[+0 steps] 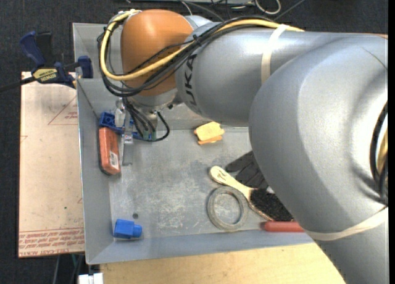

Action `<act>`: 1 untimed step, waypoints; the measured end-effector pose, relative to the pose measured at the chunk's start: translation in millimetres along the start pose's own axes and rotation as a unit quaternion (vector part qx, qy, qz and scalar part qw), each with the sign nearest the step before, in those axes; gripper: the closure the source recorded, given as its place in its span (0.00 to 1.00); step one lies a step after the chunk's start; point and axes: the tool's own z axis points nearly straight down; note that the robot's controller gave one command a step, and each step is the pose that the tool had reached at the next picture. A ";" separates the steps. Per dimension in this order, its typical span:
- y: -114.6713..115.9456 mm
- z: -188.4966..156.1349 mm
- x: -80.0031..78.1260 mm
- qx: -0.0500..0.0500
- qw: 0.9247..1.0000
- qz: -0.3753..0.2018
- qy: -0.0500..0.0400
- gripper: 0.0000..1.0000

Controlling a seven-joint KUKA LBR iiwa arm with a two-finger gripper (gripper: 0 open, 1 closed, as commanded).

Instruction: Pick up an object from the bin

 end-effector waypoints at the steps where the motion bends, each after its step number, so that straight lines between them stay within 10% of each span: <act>1: 0.0 0.0 0.0 0.000 1.000 0.000 0.000 0.00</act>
Offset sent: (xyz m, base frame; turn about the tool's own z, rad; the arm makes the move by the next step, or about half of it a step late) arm -0.0421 -0.0618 0.0040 0.3106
